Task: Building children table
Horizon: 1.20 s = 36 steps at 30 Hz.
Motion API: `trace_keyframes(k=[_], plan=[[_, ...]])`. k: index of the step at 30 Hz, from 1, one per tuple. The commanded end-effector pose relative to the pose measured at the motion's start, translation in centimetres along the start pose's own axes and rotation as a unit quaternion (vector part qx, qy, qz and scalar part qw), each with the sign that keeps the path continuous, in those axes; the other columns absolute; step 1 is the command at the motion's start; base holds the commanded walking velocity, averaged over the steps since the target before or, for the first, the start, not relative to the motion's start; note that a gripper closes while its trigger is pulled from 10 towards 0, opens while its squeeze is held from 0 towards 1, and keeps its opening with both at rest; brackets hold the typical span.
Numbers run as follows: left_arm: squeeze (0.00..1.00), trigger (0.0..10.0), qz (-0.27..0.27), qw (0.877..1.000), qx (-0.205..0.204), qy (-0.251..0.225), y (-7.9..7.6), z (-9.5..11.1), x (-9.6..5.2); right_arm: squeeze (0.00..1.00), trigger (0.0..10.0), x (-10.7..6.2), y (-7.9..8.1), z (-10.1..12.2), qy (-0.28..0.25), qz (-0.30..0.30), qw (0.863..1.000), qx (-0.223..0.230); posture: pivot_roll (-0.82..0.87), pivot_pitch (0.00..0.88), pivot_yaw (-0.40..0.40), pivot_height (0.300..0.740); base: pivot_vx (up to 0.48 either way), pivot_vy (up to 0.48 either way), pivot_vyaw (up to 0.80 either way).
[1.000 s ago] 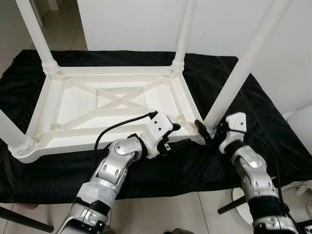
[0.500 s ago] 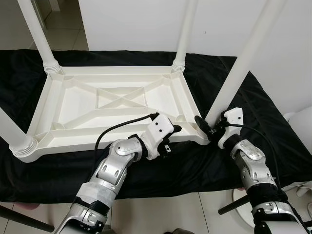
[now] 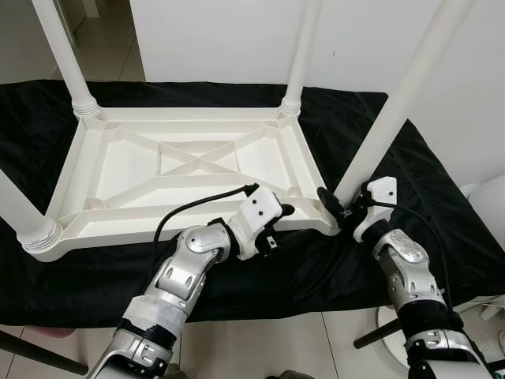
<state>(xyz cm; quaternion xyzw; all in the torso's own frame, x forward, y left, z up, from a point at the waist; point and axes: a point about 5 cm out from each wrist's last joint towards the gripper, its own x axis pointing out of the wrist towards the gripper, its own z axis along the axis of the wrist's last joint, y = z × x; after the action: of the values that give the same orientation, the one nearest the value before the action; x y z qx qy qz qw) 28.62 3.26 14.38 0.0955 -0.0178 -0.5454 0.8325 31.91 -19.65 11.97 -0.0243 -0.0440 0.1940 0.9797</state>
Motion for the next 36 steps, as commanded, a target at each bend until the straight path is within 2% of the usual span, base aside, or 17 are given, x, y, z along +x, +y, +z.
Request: trace_keyframes(k=[1, 4, 8, 10, 11, 12, 13, 15, 16, 17, 18, 19, 21, 28, 29, 36], plan=[[0.00, 10.0, -0.005, 1.000, 0.005, -0.008, -0.2, 0.4, 0.2, 0.00, 10.0, -0.5, -0.1, -1.3, 0.036, -0.037, 0.999, 0.004, 0.04, 0.000, -0.050, 0.740, 0.000, 0.000, 0.00], [0.00, 10.0, -0.004, 1.000, 0.005, -0.008, -0.2, 0.3, 0.3, 0.00, 10.0, -0.4, -0.1, -1.3, 0.041, -0.058, 0.997, -0.001, 0.04, 0.000, -0.054, 0.740, 0.000, 0.000, 0.00], [0.00, 10.0, 0.001, 1.000, 0.002, -0.009, -0.3, 0.2, 0.3, 0.00, 10.0, 0.2, 1.8, -0.8, 0.032, -0.134, 0.990, 0.013, 0.04, 0.000, -0.062, 0.740, 0.000, 0.000, 0.00], [0.00, 10.0, 0.001, 1.000, 0.002, -0.009, -0.3, 0.2, 0.3, 0.00, 10.0, 0.2, 1.8, -0.8, 0.032, -0.134, 0.990, 0.013, 0.04, 0.000, -0.062, 0.740, 0.000, 0.000, 0.00], [0.00, 10.0, 0.002, 1.000, 0.001, -0.009, -0.3, 0.2, 0.3, 0.00, 10.0, 0.3, 2.3, -0.7, 0.031, -0.166, 0.986, 0.017, 0.04, 0.000, -0.062, 0.740, 0.000, 0.000, 0.00], [0.00, 10.0, 0.002, 1.000, 0.001, -0.009, -0.3, 0.2, 0.3, 0.00, 10.0, 0.3, 2.3, -0.7, 0.031, -0.166, 0.986, 0.017, 0.04, 0.000, -0.062, 0.740, 0.000, 0.000, 0.00], [0.00, 10.0, 0.003, 1.000, 0.001, -0.009, -0.3, 0.2, 0.3, 0.00, 10.0, 0.3, 2.7, -0.6, 0.031, -0.195, 0.980, 0.017, 0.03, 0.000, -0.068, 0.740, 0.000, 0.000, 0.00], [0.00, 10.0, 0.007, 1.000, 0.001, -0.008, -0.2, 0.1, 0.3, 0.00, 10.0, 0.2, 4.0, -0.8, 0.040, -0.272, 0.961, 0.022, 0.04, 0.000, -0.069, 0.740, 0.000, 0.000, 0.00], [0.00, 10.0, 0.007, 1.000, 0.001, -0.008, -0.2, 0.1, 0.3, 0.00, 10.0, 0.2, 4.0, -0.8, 0.040, -0.272, 0.961, 0.022, 0.04, 0.000, -0.069, 0.740, 0.000, 0.000, 0.00], [0.00, 10.0, 0.009, 1.000, 0.002, -0.008, -0.1, 0.1, 0.3, 0.00, 10.0, 0.2, 4.9, -0.9, 0.046, -0.299, 0.953, 0.034, 0.03, 0.000, -0.070, 0.740, 0.000, 0.000, 0.00], [0.00, 10.0, 0.011, 1.000, 0.001, -0.008, 0.0, 0.2, 0.2, 0.00, 10.0, 0.2, 5.8, -0.7, 0.047, -0.300, 0.952, 0.038, 0.03, 0.000, -0.069, 0.740, 0.000, 0.000, 0.00], [0.00, 10.0, 0.011, 1.000, 0.001, -0.008, 0.0, 0.2, 0.2, 0.00, 10.0, 0.2, 5.8, -0.7, 0.047, -0.300, 0.952, 0.038, 0.03, 0.000, -0.069, 0.740, 0.000, 0.000, 0.00], [0.00, 10.0, 0.012, 1.000, 0.001, -0.008, 0.1, 0.2, 0.2, 0.00, 10.0, 0.2, 6.8, -0.3, 0.040, -0.280, 0.958, 0.038, 0.03, 0.000, -0.069, 0.740, 0.000, 0.000, 0.00], [0.00, 10.0, 0.011, 1.000, -0.001, -0.008, 0.1, 0.1, 0.3, 0.00, 10.0, -0.4, 6.5, -0.2, 0.045, -0.289, 0.956, 0.033, 0.02, 0.000, -0.069, 0.740, 0.000, 0.000, 0.00], [0.00, 10.0, 0.011, 1.000, -0.001, -0.007, 0.1, 0.1, 0.3, 1.00, 10.0, -0.4, 6.6, -0.2, 0.043, -0.286, 0.956, 0.038, 0.02, 0.000, -0.069, 0.740, 0.000, 0.000, 0.00], [0.00, 10.0, 0.012, 1.000, 0.000, -0.006, 0.1, 0.0, 0.2, 1.00, 10.0, -0.7, 6.9, 0.3, 0.035, -0.284, 0.958, 0.040, 0.02, 0.000, -0.070, 0.740, 0.000, 0.000, 0.00]])
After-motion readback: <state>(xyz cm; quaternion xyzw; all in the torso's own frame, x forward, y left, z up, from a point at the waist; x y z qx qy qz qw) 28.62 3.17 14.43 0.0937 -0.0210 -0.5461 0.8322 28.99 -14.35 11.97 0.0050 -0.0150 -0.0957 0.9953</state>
